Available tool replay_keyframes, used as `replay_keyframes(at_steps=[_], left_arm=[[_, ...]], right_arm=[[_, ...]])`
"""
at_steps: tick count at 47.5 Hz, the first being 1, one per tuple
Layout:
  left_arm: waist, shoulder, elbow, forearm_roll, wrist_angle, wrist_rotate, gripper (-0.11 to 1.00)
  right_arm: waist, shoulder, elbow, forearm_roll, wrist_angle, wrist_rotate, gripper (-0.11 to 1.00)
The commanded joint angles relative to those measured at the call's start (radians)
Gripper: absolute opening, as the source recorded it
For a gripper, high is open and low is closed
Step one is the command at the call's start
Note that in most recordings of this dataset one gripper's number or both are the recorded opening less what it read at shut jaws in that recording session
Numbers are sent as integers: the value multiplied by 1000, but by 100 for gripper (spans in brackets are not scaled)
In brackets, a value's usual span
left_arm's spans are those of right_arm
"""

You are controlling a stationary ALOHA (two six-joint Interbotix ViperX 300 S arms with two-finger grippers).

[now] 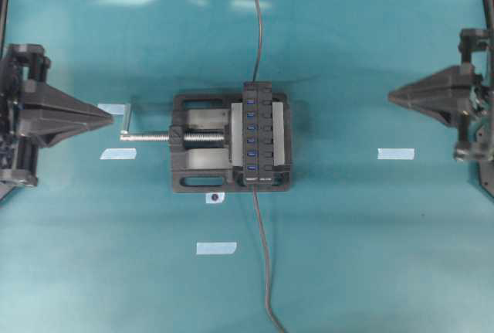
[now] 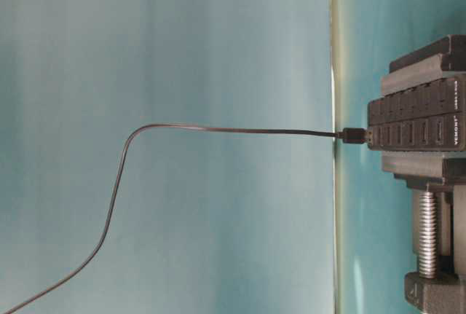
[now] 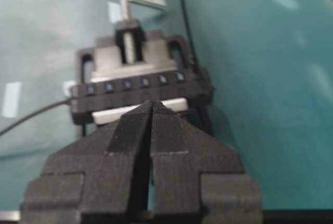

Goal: Insert the USB into the front port of the fixed hub.
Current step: 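Move the right gripper over the black USB plug at the hub front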

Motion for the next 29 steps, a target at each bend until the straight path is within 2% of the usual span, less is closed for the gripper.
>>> replay_keyframes(at_steps=[1, 29], left_arm=[[-2, 17, -28, 2, -3, -2, 0], [-2, 31, -34, 2, 14, 0, 0]], right_arm=[[-17, 40, -38, -6, 0, 5, -2], [-71, 385, -184, -31, -5, -9, -2]])
